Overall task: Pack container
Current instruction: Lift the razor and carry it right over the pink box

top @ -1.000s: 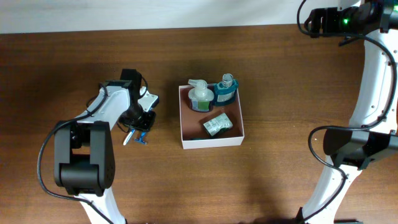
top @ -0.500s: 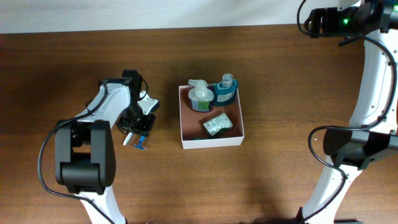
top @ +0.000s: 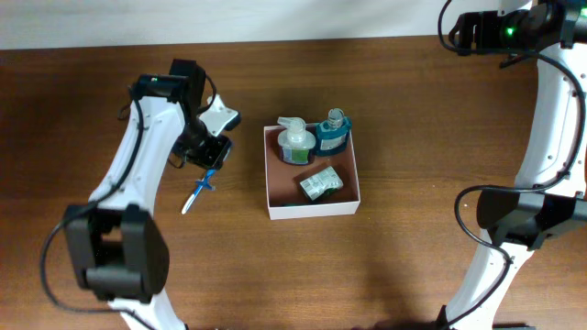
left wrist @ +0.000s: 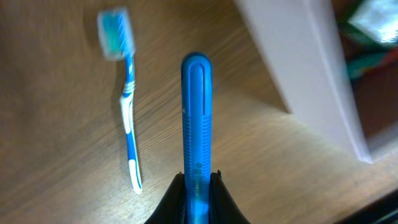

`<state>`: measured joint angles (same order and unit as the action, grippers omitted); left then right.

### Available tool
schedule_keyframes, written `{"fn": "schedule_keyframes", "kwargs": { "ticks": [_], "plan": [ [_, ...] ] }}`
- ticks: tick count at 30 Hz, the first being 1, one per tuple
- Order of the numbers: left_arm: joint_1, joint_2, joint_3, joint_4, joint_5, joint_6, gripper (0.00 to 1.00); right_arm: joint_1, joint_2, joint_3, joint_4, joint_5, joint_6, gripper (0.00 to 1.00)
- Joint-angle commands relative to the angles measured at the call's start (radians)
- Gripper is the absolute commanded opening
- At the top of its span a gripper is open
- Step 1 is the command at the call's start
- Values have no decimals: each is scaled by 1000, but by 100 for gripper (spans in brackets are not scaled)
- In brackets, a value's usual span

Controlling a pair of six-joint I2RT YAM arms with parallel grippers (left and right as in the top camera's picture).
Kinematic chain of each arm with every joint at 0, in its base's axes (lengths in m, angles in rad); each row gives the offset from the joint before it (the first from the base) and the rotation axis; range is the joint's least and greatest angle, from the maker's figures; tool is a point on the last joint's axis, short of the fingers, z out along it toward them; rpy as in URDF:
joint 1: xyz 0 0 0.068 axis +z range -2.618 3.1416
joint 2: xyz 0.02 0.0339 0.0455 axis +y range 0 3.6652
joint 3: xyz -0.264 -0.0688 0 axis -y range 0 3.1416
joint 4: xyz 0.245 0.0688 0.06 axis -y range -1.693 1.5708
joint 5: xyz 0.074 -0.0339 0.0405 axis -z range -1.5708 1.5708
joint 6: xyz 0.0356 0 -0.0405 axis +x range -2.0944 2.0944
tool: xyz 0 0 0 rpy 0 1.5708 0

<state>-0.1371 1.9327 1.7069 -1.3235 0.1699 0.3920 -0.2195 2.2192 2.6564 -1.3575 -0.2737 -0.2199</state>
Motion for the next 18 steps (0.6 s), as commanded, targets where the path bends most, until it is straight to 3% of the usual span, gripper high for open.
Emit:
{"fn": "schedule_keyframes", "kwargs": {
  "ticks": [1, 8, 18],
  "plan": [
    [-39, -151, 25, 8, 91, 86, 1, -3, -3, 5, 3, 1, 1, 98],
    [-125, -288, 25, 72, 167, 192, 1, -3, -2, 5, 3, 1, 1, 98],
    [-285, -239, 24, 76, 227, 459, 1, -3, -3, 5, 3, 1, 1, 98]
  ]
}}
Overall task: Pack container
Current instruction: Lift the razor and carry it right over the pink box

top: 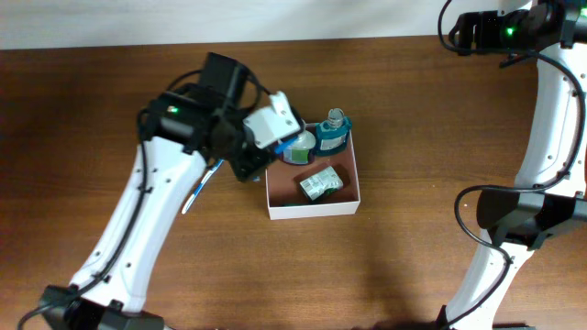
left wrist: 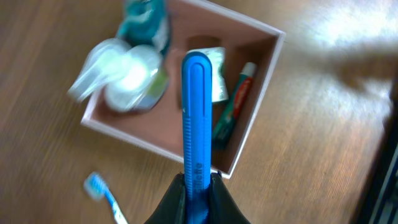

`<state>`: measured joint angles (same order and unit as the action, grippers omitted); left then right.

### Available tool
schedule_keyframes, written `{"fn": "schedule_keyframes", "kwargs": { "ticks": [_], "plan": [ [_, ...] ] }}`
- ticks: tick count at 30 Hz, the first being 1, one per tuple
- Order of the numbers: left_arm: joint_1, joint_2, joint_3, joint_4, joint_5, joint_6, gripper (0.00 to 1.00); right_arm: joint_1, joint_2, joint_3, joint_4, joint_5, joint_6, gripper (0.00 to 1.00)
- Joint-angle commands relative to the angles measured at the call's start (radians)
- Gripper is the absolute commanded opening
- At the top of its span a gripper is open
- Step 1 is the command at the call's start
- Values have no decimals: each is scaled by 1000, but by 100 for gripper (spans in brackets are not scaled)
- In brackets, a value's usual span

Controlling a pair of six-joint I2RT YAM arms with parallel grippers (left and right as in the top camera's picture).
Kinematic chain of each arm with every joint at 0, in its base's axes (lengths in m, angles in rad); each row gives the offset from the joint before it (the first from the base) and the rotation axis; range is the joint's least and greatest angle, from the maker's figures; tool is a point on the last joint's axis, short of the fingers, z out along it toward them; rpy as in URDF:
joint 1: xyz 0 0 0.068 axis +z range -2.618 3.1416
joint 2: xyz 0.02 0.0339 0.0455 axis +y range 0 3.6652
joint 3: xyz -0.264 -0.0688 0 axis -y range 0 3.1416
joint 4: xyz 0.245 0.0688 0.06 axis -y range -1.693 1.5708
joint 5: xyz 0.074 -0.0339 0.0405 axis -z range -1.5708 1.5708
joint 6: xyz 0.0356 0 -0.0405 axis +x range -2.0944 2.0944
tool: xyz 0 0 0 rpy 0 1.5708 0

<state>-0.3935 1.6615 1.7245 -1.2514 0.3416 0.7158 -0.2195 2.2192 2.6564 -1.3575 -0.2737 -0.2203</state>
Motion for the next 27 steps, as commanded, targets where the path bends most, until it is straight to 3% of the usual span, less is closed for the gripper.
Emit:
{"fn": "schedule_keyframes", "kwargs": {
  "ticks": [1, 13, 27],
  "plan": [
    [-42, 45, 6, 5, 67, 161, 0, -3, -2, 5, 3, 1, 1, 99],
    [-78, 226, 6, 33, 61, 175, 1, -3, -3, 5, 3, 1, 1, 99],
    [-103, 256, 6, 79, 63, 176, 1, -3, -3, 5, 3, 1, 1, 98]
  ]
}}
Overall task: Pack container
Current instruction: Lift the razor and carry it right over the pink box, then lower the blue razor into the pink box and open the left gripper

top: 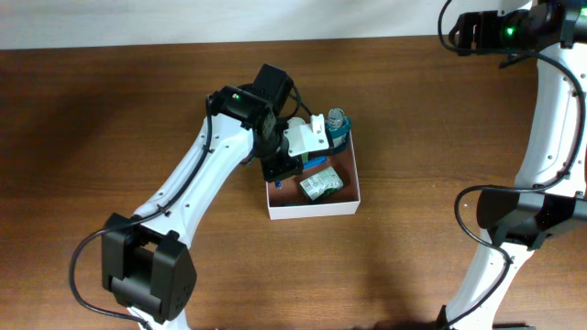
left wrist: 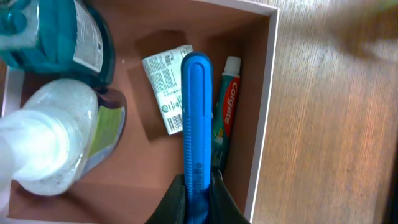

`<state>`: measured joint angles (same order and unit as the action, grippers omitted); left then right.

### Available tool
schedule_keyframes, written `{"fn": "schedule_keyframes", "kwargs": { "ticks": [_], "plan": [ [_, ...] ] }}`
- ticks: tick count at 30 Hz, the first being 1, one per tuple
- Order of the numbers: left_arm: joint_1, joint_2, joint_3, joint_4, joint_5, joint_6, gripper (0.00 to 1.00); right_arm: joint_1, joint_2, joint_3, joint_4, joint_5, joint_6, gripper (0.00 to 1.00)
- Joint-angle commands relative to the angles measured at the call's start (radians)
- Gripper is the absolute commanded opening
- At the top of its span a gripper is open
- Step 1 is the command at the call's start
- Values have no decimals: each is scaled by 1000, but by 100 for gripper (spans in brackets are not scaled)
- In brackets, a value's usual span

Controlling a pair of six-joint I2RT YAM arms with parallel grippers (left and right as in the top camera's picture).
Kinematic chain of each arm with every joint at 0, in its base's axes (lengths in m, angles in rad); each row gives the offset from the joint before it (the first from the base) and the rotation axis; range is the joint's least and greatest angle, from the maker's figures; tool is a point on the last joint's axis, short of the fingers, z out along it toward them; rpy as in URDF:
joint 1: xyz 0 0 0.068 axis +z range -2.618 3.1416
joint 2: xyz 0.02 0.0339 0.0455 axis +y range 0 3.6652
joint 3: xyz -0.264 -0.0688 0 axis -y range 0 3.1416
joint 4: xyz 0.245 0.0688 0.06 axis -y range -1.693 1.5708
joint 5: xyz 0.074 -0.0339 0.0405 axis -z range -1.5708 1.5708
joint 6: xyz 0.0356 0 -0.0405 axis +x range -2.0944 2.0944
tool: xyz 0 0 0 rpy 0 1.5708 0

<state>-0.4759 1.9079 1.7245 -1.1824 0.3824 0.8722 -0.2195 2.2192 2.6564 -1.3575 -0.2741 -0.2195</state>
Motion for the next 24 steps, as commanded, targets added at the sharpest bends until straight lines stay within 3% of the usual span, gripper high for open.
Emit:
{"fn": "schedule_keyframes", "kwargs": {
  "ticks": [1, 24],
  "plan": [
    [-29, 11, 6, 17, 21, 20, 1, -3, -2, 5, 3, 2, 0, 99],
    [-78, 140, 4, 68, -47, 19, 1, -3, -2, 5, 3, 2, 0, 98]
  ]
}}
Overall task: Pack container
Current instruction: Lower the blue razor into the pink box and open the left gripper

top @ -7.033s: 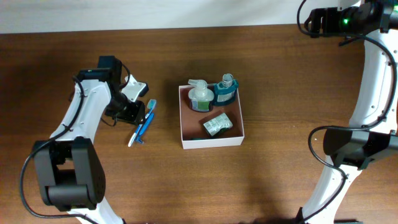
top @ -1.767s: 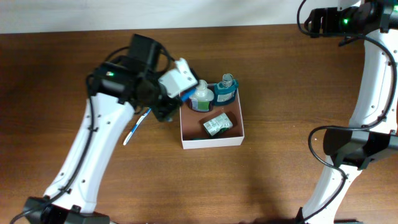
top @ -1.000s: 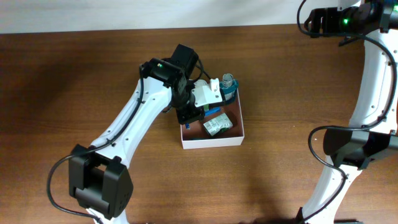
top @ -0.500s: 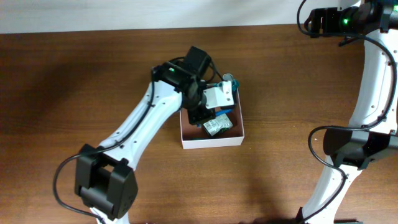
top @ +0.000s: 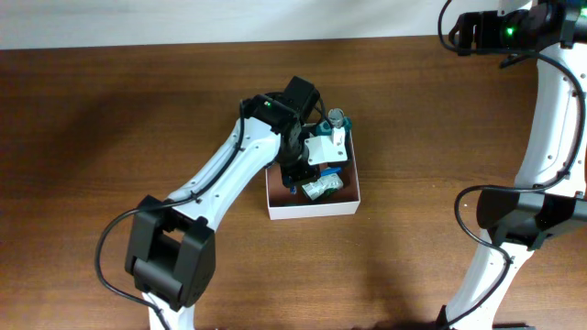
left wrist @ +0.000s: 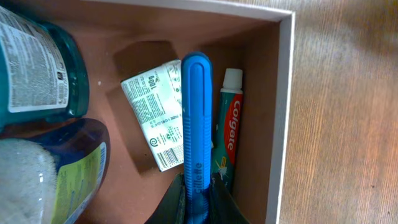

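Observation:
A white box (top: 312,210) with a brown floor stands mid-table. My left gripper (left wrist: 198,182) is low inside it, shut on a blue Gillette razor (left wrist: 196,112) whose handle points away along the box's right side. Under the razor lie a green-and-white tube (left wrist: 155,118) and a Colgate toothpaste (left wrist: 229,130), which rests against the white wall (left wrist: 283,112). A teal mouthwash bottle (left wrist: 37,62) and a clear soap bottle (left wrist: 56,180) stand at the left. From overhead the left gripper (top: 303,174) covers the box's middle. My right arm (top: 550,101) is far off at the right.
Brown wooden table (top: 413,266) all round the box. The right arm's dark end (top: 470,29) sits at the top right edge, its fingers not made out. The left arm (top: 220,183) reaches in diagonally from the lower left.
My left gripper has gone lower into the box with the razor. The tube and the Colgate look larger and closer, and the razor now lies just over them.
At first my left gripper held the blue razor beside a toothbrush on the table, left of the box. Then it was at the box's left edge, then over the box's contents, and now it is down inside the box, still shut on the razor.

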`<state>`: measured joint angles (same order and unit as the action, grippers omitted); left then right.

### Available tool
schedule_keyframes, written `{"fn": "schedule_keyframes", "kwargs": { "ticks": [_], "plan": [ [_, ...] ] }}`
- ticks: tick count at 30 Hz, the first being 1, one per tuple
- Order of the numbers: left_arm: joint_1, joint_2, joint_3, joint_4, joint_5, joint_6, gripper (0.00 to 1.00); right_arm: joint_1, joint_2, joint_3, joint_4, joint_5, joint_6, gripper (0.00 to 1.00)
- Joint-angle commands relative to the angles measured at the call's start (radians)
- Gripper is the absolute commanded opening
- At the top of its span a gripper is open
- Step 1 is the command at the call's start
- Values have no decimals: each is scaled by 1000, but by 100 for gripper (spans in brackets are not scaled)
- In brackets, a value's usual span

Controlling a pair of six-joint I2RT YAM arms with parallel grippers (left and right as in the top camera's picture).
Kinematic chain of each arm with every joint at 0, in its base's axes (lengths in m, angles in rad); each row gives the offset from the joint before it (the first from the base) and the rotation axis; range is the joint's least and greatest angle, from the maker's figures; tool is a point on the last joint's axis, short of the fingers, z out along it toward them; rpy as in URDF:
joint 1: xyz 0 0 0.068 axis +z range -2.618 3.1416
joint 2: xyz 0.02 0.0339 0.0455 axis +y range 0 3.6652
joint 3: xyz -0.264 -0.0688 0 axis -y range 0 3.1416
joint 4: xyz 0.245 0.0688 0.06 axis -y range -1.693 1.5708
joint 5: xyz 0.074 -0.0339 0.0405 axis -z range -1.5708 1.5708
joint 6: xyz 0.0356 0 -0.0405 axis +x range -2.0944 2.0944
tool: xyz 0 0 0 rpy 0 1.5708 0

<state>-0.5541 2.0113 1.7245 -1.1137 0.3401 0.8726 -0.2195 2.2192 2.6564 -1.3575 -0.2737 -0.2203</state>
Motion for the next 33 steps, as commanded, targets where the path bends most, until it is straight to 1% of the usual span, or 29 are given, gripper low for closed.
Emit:
{"fn": "schedule_keyframes", "kwargs": {
  "ticks": [1, 5, 9, 17, 19, 21, 22, 23, 26, 28, 33],
  "plan": [
    [0, 44, 4, 0, -4, 19, 1, -3, -3, 5, 3, 1, 1, 98],
    [0, 53, 4, 0, -11, 19, 1, -3, -3, 5, 3, 1, 1, 99],
    [0, 53, 4, 0, -52, 19, 1, -3, -3, 5, 3, 1, 1, 99],
    [0, 53, -5, 7, -52, 19, 1, -3, -3, 5, 3, 1, 1, 99],
    [0, 53, -5, 4, -51, 19, 2, -3, -3, 5, 3, 1, 1, 98],
    [0, 53, -5, 3, -51, 19, 17, -3, -3, 5, 3, 1, 1, 99],
    [0, 53, -5, 3, -52, 19, 31, -3, -3, 5, 3, 1, 1, 98],
    [0, 53, -5, 2, -52, 19, 36, -3, -3, 5, 3, 1, 1, 98],
    [0, 51, 0, -7, -51, 18, 41, -3, -3, 5, 3, 1, 1, 99],
    [0, 47, 11, -22, -48, 19, 45, -3, -3, 5, 3, 1, 1, 99],
    [0, 22, 58, -58, -49, 18, 47, -3, -2, 5, 3, 1, 1, 99]
  ]
}}
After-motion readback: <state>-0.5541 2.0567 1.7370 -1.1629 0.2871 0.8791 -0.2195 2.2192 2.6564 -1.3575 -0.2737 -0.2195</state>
